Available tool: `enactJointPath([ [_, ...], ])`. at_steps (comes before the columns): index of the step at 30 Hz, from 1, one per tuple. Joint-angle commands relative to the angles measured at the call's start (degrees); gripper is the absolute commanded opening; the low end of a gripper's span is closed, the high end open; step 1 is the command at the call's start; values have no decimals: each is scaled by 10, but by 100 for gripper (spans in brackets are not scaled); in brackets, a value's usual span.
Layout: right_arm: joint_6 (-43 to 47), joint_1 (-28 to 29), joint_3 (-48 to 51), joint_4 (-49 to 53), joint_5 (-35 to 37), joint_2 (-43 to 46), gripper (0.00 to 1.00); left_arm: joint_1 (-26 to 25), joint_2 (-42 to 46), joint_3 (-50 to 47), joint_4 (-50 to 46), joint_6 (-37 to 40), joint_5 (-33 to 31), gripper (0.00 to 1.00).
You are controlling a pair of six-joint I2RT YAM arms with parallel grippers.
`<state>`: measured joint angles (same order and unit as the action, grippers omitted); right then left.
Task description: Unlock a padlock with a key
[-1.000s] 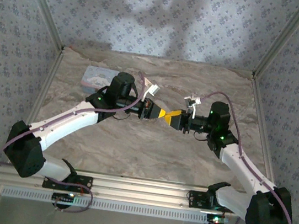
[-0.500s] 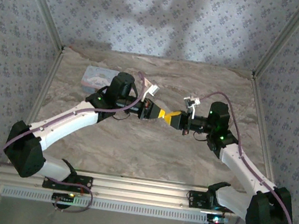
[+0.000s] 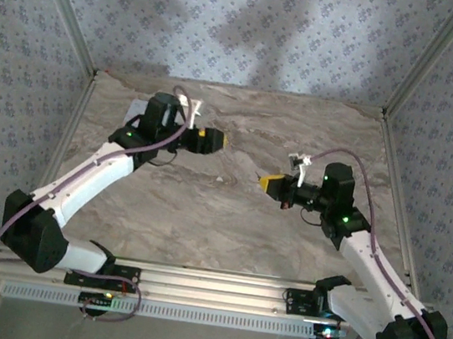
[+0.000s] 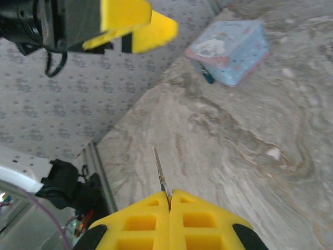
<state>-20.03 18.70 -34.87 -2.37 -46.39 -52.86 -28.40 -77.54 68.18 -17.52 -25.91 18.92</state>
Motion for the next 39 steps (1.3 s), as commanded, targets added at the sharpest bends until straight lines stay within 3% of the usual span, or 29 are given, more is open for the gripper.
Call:
enactJointPath([
  [1, 20, -5, 9, 66, 68, 24, 0, 36, -22, 32, -87, 14, -142, 81],
  [9, 21, -7, 17, 114, 128, 42, 0, 100, -150, 119, -115, 68, -200, 83],
  [23, 12, -11, 30, 137, 156, 65, 0, 114, -358, 277, -158, 120, -231, 84],
  [39, 9, -54, 24, 178, 155, 68, 0, 92, -406, 276, -202, 108, -246, 84],
])
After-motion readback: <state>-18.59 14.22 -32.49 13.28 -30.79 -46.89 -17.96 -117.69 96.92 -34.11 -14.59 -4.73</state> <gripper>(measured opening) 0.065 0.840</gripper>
